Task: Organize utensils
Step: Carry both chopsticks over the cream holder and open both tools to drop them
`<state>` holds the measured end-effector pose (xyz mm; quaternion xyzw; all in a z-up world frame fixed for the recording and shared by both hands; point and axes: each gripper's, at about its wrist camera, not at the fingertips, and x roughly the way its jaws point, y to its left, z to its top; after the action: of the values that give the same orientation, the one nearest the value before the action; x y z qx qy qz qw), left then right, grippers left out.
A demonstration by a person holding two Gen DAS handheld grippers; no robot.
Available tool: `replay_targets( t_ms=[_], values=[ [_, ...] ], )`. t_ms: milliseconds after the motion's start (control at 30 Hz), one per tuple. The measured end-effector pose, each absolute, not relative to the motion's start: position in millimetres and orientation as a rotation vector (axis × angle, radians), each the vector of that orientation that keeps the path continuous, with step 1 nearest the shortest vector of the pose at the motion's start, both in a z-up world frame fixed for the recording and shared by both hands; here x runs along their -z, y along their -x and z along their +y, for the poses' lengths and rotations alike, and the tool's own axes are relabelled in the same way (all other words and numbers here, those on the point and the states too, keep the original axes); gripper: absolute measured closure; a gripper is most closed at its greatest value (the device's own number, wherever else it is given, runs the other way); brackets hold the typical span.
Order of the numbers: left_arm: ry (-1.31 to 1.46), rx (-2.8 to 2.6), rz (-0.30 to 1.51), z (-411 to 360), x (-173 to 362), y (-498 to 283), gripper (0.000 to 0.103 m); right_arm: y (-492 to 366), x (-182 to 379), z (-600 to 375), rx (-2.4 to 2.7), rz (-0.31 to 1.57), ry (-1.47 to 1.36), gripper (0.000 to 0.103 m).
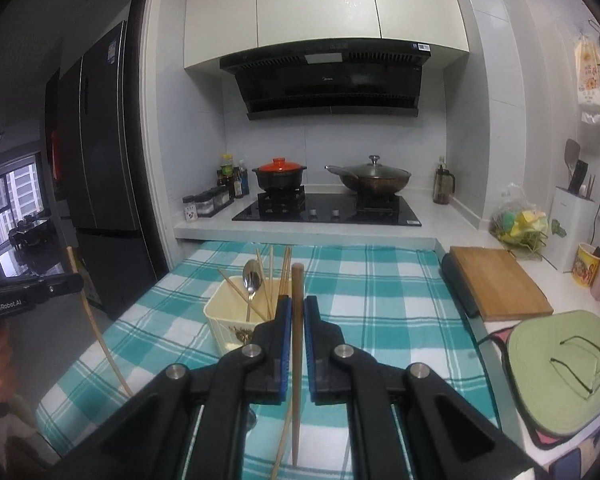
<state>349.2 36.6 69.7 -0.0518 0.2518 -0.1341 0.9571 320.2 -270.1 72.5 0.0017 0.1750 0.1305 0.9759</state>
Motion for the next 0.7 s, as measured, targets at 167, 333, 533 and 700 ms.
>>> replay_targets(
  t_ms=[167,333,533,700],
  values=[
    [0.114,0.264,0.424,38,-109,-375,0.098,-355,-104,-253,-0.274,0.314,0.043,0.097],
    [0.092,0.224,0.355,33,-124,-418,0.098,-394,-126,-235,-0.295,0.268,0.065,0.097],
    [0.106,0.19,0.34,23,-110,-481,0.098,-443,-140,-214,-0.349,0.201,0.047,0.097],
    [0.099,0.168,0.437,16,-69,-528,0.098,-493,-116,-194,-0.371,0.23,0.042,0.097]
  ],
)
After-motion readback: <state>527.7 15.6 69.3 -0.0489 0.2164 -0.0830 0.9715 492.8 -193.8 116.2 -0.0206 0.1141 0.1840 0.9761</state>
